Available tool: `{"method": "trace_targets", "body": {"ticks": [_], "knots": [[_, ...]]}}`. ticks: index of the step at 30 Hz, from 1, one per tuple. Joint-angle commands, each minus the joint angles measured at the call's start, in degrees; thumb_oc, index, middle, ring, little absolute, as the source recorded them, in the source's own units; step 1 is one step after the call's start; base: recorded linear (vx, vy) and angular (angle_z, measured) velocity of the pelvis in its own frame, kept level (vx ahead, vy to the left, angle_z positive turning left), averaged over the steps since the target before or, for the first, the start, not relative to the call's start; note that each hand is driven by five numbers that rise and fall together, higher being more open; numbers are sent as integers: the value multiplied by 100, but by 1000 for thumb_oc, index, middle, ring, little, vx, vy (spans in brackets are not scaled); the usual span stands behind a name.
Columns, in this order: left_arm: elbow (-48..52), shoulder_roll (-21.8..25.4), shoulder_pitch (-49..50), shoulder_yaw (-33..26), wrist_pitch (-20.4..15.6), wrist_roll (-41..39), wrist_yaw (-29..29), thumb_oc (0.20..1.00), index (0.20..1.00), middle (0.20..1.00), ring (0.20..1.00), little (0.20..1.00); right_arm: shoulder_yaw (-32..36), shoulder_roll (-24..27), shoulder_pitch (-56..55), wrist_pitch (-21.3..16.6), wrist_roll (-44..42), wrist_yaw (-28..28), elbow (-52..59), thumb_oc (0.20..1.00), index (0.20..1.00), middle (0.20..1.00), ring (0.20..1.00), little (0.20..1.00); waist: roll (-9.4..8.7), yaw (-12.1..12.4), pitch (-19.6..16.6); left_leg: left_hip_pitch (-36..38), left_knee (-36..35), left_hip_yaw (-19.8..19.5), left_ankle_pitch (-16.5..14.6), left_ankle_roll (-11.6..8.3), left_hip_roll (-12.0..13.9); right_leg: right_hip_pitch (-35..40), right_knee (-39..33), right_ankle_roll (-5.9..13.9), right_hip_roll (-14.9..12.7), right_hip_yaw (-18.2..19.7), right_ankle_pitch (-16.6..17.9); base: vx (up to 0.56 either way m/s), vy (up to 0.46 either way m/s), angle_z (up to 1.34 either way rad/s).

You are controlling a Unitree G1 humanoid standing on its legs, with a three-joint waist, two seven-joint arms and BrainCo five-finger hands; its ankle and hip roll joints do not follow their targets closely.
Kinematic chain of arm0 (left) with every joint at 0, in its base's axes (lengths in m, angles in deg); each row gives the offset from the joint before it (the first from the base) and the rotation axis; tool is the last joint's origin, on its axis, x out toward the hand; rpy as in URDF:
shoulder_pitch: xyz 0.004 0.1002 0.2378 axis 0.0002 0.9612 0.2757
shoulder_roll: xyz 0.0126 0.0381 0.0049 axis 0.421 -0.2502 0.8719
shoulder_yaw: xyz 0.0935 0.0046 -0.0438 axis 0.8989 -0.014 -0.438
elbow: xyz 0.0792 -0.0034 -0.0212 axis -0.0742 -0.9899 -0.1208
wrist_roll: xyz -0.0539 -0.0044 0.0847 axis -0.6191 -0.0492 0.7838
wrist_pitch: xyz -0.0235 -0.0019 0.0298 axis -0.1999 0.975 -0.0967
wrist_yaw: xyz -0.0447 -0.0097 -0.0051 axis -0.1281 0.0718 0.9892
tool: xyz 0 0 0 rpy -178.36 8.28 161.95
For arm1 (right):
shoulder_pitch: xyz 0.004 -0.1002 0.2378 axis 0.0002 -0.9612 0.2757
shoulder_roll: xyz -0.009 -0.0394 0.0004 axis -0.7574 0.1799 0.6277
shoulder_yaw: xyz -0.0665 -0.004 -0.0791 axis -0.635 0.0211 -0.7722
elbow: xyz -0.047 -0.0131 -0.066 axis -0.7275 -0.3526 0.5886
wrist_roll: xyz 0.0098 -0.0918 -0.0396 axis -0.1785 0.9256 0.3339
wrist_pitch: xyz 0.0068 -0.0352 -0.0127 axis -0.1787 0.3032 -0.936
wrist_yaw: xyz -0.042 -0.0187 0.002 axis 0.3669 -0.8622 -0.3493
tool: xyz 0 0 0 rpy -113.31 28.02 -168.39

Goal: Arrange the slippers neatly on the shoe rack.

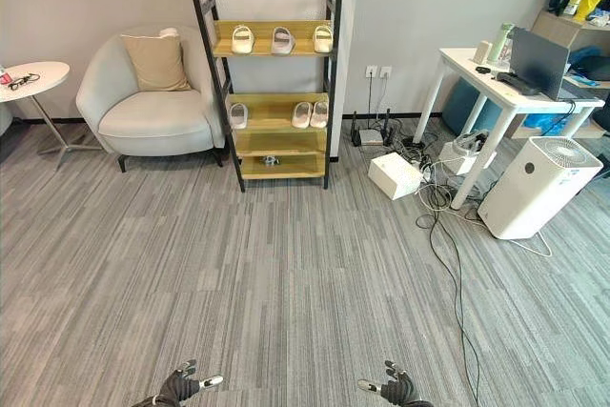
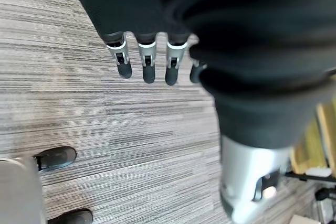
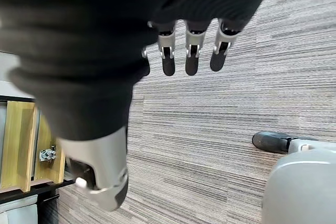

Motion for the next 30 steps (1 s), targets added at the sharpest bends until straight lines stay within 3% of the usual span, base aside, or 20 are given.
{"method": "trace_targets", "body": {"ticks": [1, 8, 16, 17, 19, 20, 21, 23, 25, 26, 30], "knots": [[-145, -3, -429, 6, -149, -140, -85, 1000, 1000, 1000, 1000, 1000, -101, -7, 268, -184, 91, -96, -35, 1000, 1000, 1000, 1000, 1000, -120, 92, 100, -18, 0, -85, -123, -314, 109, 125, 5, 685, -483, -4, -174, 0, 0, 0], [578, 112, -277, 42, -206, -288, -37, 1000, 1000, 1000, 1000, 1000, -120, 0, 263, -180, -103, 31, 344, 1000, 1000, 1000, 1000, 1000, -101, 128, 196, -160, 0, -131, -103, -313, 79, 16, 5, 705, -536, -52, -160, 9, 4, 1], [427, 217, -319, 49, -144, -169, 14, 1000, 1000, 1000, 1000, 1000, -67, 121, 490, -155, -207, 60, 501, 1000, 1000, 1000, 1000, 1000, -168, 185, 259, -224, 0, -170, -161, -215, 9, -19, 50, 736, -599, -59, -150, 35, 51, 6], [392, 311, -391, -2, -129, -167, -11, 1000, 1000, 1000, 1000, 1000, 33, 135, 621, -226, -359, 44, 666, 1000, 1000, 1000, 1000, 1000, -170, 171, 471, -345, 103, -160, -201, -97, -8, -644, 1133, 847, -581, 32, -299, -104, 129, -9], [390, 324, -408, -13, -128, -151, -16, 1000, 1000, 1000, 1000, 1000, 49, 115, 632, -239, -370, 32, 652, 1000, 1000, 1000, 1000, 1000, -180, 168, 519, -349, 106, -144, -219, -56, -33, -865, 1518, 916, -597, 47, -219, -63, 105, -16], [348, 332, -441, -9, -121, -103, -31, 1000, 1000, 1000, 1000, 1000, 59, 92, 637, -250, -370, 21, 611, 1000, 1000, 1000, 1000, 1000, -180, 153, 563, -304, 95, -129, -243, -19, -60, -1074, 1936, 988, -634, 72, -13, 99, 188, -9], [363, 308, -517, 7, -125, -85, -59, 1000, 1000, 1000, 1000, 1000, 115, 76, 593, -257, -348, -5, 690, 1000, 1000, 1000, 1000, 1000, -96, 82, 735, -66, 48, -152, -310, 69, -72, -1489, 2823, 997, -665, 64, 339, 178, 171, 2], [438, 301, -506, -12, -121, -86, -63, 1000, 1000, 1000, 1000, 1000, 169, 62, 514, -244, -358, -17, 698, 1000, 1000, 1000, 1000, 1000, -85, 51, 739, 109, 5, -176, -380, 42, -88, -1637, 2710, 945, -707, -131, 276, 239, 83, 6], [420, 311, -647, -23, -128, -122, -96, 1000, 1000, 1000, 1000, 1000, 220, 94, 472, -263, -445, -43, 671, 1000, 1000, 1000, 1000, 1000, -154, -61, 763, 269, 0, -255, -509, -31, -141, -1747, 1795, 899, -626, -331, 261, 286, -48, 32], [418, 308, -649, -23, -129, -122, -96, 1000, 1000, 1000, 1000, 1000, 220, 97, 473, -264, -445, -43, 670, 1000, 1000, 1000, 1000, 1000, -138, -71, 780, 291, 0, -266, -521, -35, -123, -1711, 1776, 896, -613, -351, 261, 263, -94, 12], [406, 323, -774, -156, -94, -142, -138, 1000, 1000, 1000, 1000, 1000, 309, 213, 304, -238, -332, -65, 821, 1000, 1000, 1000, 1000, 1000, -157, -242, 726, 643, 0, -354, -723, -191, -34, -1741, 889, 914, -563, -747, 481, 280, -132, -3]]}}
